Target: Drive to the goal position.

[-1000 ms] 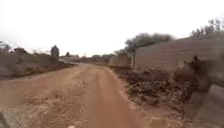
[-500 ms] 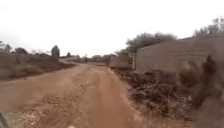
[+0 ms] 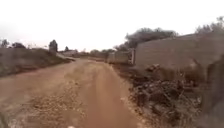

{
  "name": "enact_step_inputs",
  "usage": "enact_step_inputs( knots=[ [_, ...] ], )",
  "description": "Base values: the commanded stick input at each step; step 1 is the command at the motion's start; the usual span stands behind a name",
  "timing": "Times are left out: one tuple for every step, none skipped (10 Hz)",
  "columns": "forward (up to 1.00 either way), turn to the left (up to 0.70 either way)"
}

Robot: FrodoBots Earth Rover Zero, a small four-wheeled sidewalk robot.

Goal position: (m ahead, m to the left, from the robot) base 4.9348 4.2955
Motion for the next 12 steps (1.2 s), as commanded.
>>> enact_step_inputs(
  knots=[
    [0.5, 0.0],
    [0.5, 0.0],
    [0.5, 0.0],
    [0.5, 0.0],
    [0.5, 0.0],
    [0.5, 0.0],
    [0.5, 0.17],
    [0.5, 0.42],
    [0.5, 0.32],
    [0.5, 0.05],
    [0.5, 0.0],
    [0.5, 0.0]
  ],
)
